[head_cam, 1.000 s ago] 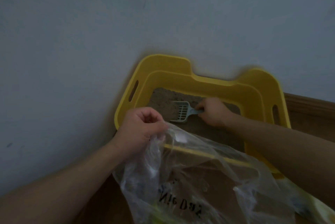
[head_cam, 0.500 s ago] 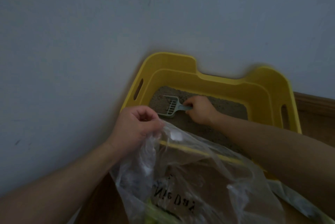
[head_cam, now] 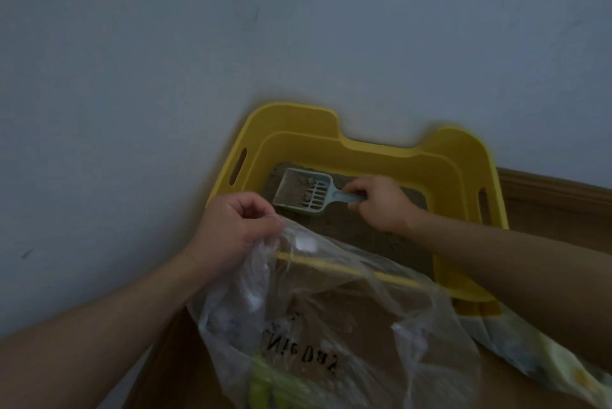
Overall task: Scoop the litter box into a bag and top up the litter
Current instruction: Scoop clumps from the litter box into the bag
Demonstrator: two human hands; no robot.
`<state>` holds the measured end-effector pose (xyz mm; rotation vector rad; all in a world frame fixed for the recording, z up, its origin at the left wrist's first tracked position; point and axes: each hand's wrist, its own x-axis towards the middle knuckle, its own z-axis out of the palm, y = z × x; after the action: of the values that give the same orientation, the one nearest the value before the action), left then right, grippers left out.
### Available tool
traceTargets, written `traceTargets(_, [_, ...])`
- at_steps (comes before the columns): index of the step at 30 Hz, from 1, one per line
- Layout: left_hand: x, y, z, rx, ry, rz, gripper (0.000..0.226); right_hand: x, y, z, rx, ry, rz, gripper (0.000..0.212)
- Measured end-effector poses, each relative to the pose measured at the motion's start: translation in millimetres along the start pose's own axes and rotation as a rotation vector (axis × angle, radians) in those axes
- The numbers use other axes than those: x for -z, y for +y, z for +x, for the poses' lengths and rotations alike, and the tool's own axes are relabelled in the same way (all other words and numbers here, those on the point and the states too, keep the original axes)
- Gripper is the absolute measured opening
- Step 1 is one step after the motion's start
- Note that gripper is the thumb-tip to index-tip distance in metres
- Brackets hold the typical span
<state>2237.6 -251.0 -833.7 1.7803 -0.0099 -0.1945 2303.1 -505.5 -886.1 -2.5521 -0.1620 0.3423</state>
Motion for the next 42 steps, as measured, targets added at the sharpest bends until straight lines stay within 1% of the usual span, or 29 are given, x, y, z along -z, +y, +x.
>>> traceTargets(5, [-1.8, 3.4, -2.3, 0.011, 0.003, 0.026, 0.016, 20.3, 2.5, -26.1, -0.021, 0.052, -0.018, 0.026])
traceTargets(13, [-0.2, 10.0, -6.9, 0.020, -0.021, 0.072, 0.010, 52.9, 2.6, -62.6, -0.057, 0.078, -0.006, 0.025])
traceTargets(19, [1.1, 12.8, -11.3, 0.028, -0.040, 0.108, 0.012, 70.9, -4.9, -90.9, -0.042, 0.095, 0.011, 0.027])
traceTargets(23, [0.1, 13.8, -15.9, 0.040, -0.028, 0.102, 0.013, 82.3, -12.0, -114.6, -0.005, 0.091, 0.089, 0.025])
traceTargets(28, [-0.8, 11.1, -18.0, 0.064, 0.006, 0.111, 0.016, 88.1, -20.1, -138.6, 0.112, 0.025, 0.157, 0.025])
traceTargets(33, [2.6, 9.9, -18.9, 0.074, 0.006, 0.108, 0.016, 84.6, -27.2, -155.0, 0.219, -0.125, 0.154, 0.025])
traceTargets(37, [4.0, 8.4, -20.8, 0.072, 0.007, 0.111, 0.017, 78.1, -31.6, -161.8, 0.238, -0.205, 0.127, 0.027])
traceTargets(42, [3.9, 6.2, -23.3, 0.065, 0.008, 0.100, 0.029, 73.8, -34.1, -163.6, 0.238, -0.244, 0.066, 0.025])
